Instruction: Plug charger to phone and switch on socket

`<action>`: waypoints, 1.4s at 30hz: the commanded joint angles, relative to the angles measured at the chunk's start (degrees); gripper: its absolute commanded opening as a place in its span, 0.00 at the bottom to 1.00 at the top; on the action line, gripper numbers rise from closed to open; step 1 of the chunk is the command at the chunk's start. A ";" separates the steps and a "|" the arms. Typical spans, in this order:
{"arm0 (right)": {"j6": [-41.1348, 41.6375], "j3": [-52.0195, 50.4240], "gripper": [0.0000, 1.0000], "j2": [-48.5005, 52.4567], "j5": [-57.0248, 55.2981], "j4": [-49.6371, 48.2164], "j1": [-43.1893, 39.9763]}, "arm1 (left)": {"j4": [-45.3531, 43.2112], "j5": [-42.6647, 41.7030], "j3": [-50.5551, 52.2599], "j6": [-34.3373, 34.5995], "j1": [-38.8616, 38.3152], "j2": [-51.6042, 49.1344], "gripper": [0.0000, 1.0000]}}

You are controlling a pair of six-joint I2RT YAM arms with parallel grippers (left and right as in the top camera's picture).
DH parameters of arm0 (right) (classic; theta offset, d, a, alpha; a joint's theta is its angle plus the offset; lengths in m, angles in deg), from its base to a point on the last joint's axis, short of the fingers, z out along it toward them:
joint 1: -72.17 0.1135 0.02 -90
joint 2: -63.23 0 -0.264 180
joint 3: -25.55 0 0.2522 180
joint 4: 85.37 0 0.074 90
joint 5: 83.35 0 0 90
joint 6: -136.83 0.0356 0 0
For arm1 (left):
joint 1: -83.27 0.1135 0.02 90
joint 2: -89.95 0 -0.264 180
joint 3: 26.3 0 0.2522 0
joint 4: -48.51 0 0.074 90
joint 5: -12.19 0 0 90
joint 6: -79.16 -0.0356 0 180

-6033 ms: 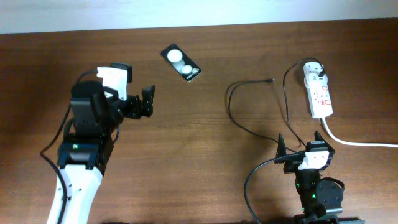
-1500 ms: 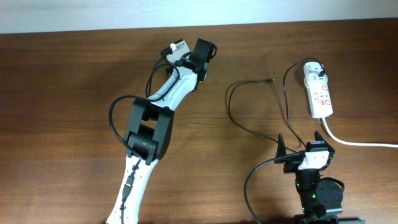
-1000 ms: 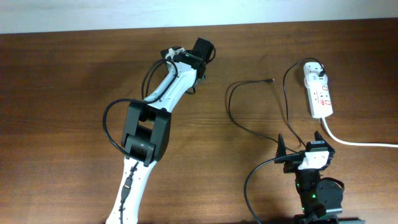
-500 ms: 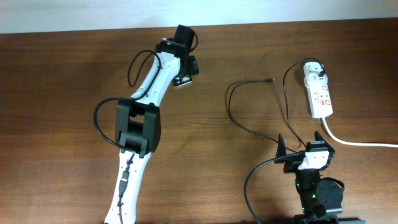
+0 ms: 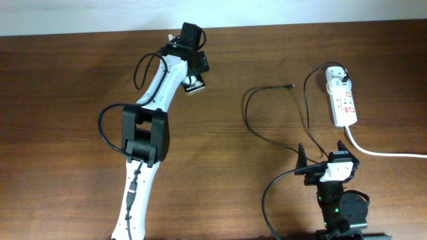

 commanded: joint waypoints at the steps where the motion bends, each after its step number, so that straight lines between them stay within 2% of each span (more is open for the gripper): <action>1: -0.37 -0.52 0.99 -0.59 0.33 0.20 -0.20 | 0.11 -3.82 0.24 1.22 0.26 -5.03 0.99; 5: -0.37 -0.52 0.99 -0.59 0.33 0.20 -0.20 | 0.87 -3.82 0.24 1.22 0.22 -5.09 0.99; 7: -0.37 -0.52 0.99 -0.59 0.33 0.20 -0.20 | 1.97 -3.19 0.24 1.22 0.17 -5.22 0.93; 17: -0.37 -0.52 0.99 -0.59 0.33 0.20 -0.20 | 6.08 -1.90 0.28 1.20 0.17 -5.29 0.84; 18: -0.37 -0.52 0.99 -0.59 0.31 0.20 -0.20 | 6.69 -1.90 0.28 1.20 0.24 -5.29 0.78; 19: -0.37 -0.52 0.99 -0.59 0.31 0.20 -0.20 | 7.65 -1.90 0.26 1.20 0.24 -5.27 0.77; 29: -0.37 -0.52 0.98 -0.59 0.33 0.20 -0.20 | 27.85 -1.97 -9.46 1.16 0.44 -5.20 0.77; 33: -0.37 -0.52 0.99 -0.59 0.33 0.17 -0.20 | 34.53 -4.98 -10.84 1.16 0.44 -5.33 0.77; 35: -0.37 -0.52 0.99 -0.59 0.33 0.20 -0.20 | 34.91 -5.79 -10.84 -0.42 0.15 -5.33 0.79; 38: -0.37 -0.52 0.99 -0.59 0.31 0.20 -0.20 | 32.26 -13.44 -10.84 -5.27 0.17 -5.35 0.79; 42: -0.37 -0.52 0.99 -0.59 0.33 0.20 -0.20 | 32.11 -16.90 -10.84 -7.04 0.28 -5.35 0.81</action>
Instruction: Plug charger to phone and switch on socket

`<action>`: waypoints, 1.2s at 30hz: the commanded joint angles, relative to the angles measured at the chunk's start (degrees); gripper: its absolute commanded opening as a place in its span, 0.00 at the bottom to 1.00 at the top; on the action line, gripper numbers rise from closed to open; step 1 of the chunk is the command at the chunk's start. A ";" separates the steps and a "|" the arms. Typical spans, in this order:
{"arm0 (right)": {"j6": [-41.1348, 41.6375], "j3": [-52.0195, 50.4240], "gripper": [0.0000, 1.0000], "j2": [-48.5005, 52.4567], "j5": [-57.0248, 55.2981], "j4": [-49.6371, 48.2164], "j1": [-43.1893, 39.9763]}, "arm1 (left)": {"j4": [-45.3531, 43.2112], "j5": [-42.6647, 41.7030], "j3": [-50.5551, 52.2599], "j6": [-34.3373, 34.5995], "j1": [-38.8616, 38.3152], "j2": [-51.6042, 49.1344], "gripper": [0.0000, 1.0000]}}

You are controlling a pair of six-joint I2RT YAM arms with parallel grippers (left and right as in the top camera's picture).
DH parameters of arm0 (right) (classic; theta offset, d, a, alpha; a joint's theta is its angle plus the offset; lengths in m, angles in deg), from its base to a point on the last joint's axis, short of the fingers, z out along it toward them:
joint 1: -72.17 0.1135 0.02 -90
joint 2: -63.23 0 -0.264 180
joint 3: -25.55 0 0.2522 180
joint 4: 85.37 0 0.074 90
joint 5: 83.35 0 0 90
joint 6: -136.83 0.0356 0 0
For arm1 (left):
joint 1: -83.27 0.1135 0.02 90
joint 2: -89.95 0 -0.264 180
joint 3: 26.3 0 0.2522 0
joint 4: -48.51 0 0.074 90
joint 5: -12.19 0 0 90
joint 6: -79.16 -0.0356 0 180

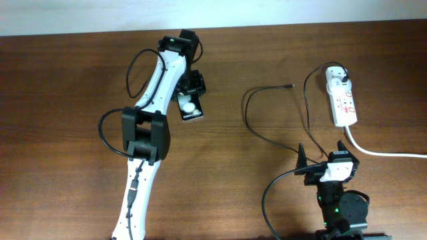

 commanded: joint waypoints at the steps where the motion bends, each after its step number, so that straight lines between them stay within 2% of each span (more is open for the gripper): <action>1: -0.37 -0.52 0.99 -0.59 0.31 0.17 -0.20 | -0.17 -4.81 -0.24 -2.49 -0.13 -2.14 0.82; 3: -0.37 -0.52 0.99 -0.59 0.33 0.17 -0.20 | -0.39 -4.09 -0.24 -2.64 -0.13 -2.14 0.98; 7: -0.37 -0.52 0.99 -0.59 0.33 0.15 -0.20 | -1.27 0.94 -0.79 -2.62 0.04 -1.92 0.99; 11: -0.37 -0.52 0.99 -0.59 0.33 0.15 -0.20 | 0.15 3.80 -8.48 -2.64 1.51 -0.61 0.99; 14: -0.37 -0.52 0.99 -0.59 0.33 0.17 -0.20 | 5.95 8.41 -24.28 -2.62 1.99 2.19 0.99; 17: -0.37 -0.52 0.99 -0.59 0.31 0.17 -0.20 | 11.50 10.73 -32.00 -2.62 1.97 5.66 0.99; 19: -0.37 -0.52 0.99 -0.59 0.33 0.17 -0.20 | 14.86 10.62 -32.02 -2.51 1.99 9.42 0.99; 25: -0.37 -0.52 0.99 -0.59 0.33 0.17 -0.20 | 14.86 9.14 -32.02 -3.50 0.28 15.80 0.99; 32: -0.37 -0.52 0.99 -0.59 0.33 0.17 -0.20 | 14.86 14.29 -32.00 -6.88 -5.92 30.73 0.99; 36: -0.37 -0.52 0.99 -0.59 0.33 0.17 -0.20 | 14.86 16.63 -31.93 -7.28 -7.45 33.35 0.99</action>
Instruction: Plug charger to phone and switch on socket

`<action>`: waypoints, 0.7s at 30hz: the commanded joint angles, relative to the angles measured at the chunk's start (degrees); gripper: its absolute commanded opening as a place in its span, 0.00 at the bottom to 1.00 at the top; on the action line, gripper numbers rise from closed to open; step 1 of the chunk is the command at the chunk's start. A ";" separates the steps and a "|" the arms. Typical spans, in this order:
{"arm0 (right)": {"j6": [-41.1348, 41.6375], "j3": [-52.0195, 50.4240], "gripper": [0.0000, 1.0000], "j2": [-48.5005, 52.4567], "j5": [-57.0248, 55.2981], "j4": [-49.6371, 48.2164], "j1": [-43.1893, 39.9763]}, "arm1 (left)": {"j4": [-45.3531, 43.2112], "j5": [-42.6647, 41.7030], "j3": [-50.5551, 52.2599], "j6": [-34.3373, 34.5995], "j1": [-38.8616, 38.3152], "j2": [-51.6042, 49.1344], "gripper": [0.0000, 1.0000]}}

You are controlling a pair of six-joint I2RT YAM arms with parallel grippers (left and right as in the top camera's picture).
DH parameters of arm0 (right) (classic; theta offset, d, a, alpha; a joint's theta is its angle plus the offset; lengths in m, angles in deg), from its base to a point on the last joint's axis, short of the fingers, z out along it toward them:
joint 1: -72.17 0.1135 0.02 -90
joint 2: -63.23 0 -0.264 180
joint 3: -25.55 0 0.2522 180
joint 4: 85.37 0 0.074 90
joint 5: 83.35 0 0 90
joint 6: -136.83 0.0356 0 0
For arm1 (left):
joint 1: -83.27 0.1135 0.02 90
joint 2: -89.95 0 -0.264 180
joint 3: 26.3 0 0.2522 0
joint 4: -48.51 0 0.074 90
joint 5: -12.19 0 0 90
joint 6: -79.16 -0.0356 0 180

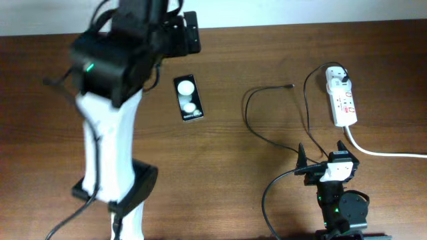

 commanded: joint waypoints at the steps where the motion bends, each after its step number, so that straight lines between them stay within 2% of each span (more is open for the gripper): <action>1: -0.35 -0.52 0.99 -0.59 0.35 0.17 -0.20 | 0.07 6.05 0.76 -0.13 -0.33 0.39 0.99; 3: -0.35 -0.52 0.99 -0.59 0.35 0.17 -0.20 | -0.61 12.24 2.58 3.02 -0.28 -1.11 0.99; 6: -0.35 -0.52 0.98 -0.59 0.33 0.17 -0.20 | -7.15 15.82 3.26 2.01 -0.15 -5.86 0.99; 9: -0.35 -0.52 0.99 -0.59 0.33 0.17 -0.20 | -16.96 15.15 3.26 0.48 1.01 -10.47 0.99; 13: -0.35 -0.52 0.99 -0.59 0.35 0.17 -0.20 | -27.65 13.44 3.26 -12.81 2.43 -15.04 0.99; 16: -0.35 -0.52 0.99 -0.59 0.35 0.17 -0.20 | -29.51 13.03 3.28 -13.14 4.96 -14.84 0.99; 17: -0.35 -0.52 0.99 -0.59 0.35 0.17 -0.20 | -28.85 11.13 3.52 -11.30 6.34 -14.58 0.99; 19: -0.35 -0.52 0.99 -0.59 0.35 0.15 -0.20 | -29.14 5.31 8.68 -8.09 10.51 -12.39 0.99; 21: -0.35 -0.52 0.99 -0.59 0.35 0.17 -0.20 | -32.89 3.48 22.38 -7.10 14.27 -6.45 0.99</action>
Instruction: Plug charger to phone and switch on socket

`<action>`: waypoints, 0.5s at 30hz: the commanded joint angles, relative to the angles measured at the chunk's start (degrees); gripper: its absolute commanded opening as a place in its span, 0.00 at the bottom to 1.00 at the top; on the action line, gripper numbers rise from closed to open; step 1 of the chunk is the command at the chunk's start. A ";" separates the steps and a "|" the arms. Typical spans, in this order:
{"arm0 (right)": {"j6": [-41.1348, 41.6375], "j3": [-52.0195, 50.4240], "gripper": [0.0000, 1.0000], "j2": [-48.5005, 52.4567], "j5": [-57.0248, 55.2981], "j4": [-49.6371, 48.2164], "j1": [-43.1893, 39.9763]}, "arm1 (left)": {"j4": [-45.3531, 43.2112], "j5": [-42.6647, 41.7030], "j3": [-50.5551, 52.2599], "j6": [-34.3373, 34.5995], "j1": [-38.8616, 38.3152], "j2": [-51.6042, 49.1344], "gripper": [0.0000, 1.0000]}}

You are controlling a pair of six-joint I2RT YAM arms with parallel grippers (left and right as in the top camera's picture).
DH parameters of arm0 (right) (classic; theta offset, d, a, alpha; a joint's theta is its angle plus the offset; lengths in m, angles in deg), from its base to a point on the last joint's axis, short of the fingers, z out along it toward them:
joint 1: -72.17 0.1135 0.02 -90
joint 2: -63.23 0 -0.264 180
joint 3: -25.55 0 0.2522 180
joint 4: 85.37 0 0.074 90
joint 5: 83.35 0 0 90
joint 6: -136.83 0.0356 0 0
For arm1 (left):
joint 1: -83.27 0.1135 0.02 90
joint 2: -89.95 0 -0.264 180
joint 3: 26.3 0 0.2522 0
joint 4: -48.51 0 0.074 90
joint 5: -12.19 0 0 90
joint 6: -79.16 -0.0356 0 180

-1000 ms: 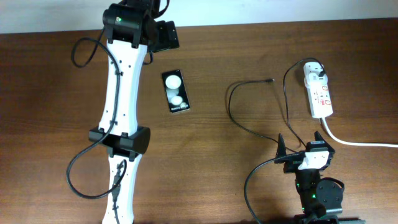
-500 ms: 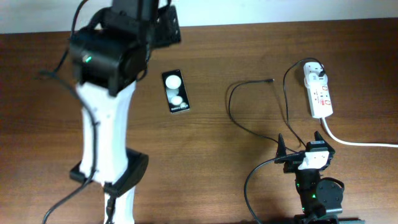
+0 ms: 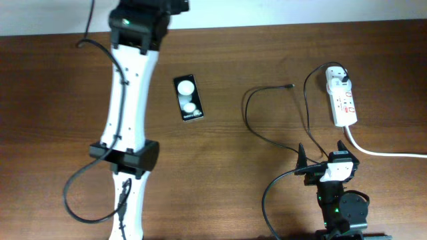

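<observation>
The black phone point(image 3: 187, 98), with two white round marks on it, lies flat left of the table's middle with nothing touching it. The black charger cable point(image 3: 248, 113) loops from the white power strip point(image 3: 342, 99) at the right, and its free plug tip point(image 3: 289, 86) rests on the wood well right of the phone. My left arm point(image 3: 130, 87) stretches up the left side. Its gripper is cut off by the top edge, and only a dark bit of it shows. My right gripper point(image 3: 321, 148) stands open near the front right, over a cable loop.
A white mains lead point(image 3: 380, 152) runs from the power strip off the right edge. A charger plug point(image 3: 341, 75) sits in the strip's far end. My right arm's base point(image 3: 341, 207) is at the front edge. The table's far edge point(image 3: 280, 27) meets a pale wall.
My left arm has swung further back and left, so its gripper is now almost out of the top of the overhead view. The phone, the cable and my right gripper have stayed put.
At first my left gripper was down on the phone at the far middle of the table. Then the phone lay a little nearer, with the gripper at its far end. After that the arm was raised and the phone lay free. Now the arm is further back.
</observation>
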 commanded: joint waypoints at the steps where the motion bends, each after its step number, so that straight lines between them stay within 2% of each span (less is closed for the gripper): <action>1: -0.39 -0.52 0.99 -0.48 0.33 0.17 -0.20 | -4.79 -5.16 19.32 2.51 6.10 10.01 0.99; 5: -0.39 -0.52 0.99 -0.48 0.33 0.17 -0.20 | -15.87 -5.16 46.16 2.58 6.36 22.21 0.99; 7: -0.39 -0.52 0.99 -0.48 0.31 0.17 -0.20 | -19.43 -6.69 57.29 8.11 5.27 25.68 0.99; 9: -0.39 -0.52 0.99 -0.48 0.31 0.17 -0.20 | -23.19 -9.68 63.84 8.57 4.04 25.86 0.99; 13: -0.39 -0.52 0.99 -0.48 0.31 0.17 -0.20 | -28.61 -9.33 73.68 9.60 -1.57 25.55 0.99; 15: -0.39 -0.52 0.98 -0.48 0.33 0.17 -0.20 | -29.20 -4.26 75.60 9.57 -5.29 24.28 0.99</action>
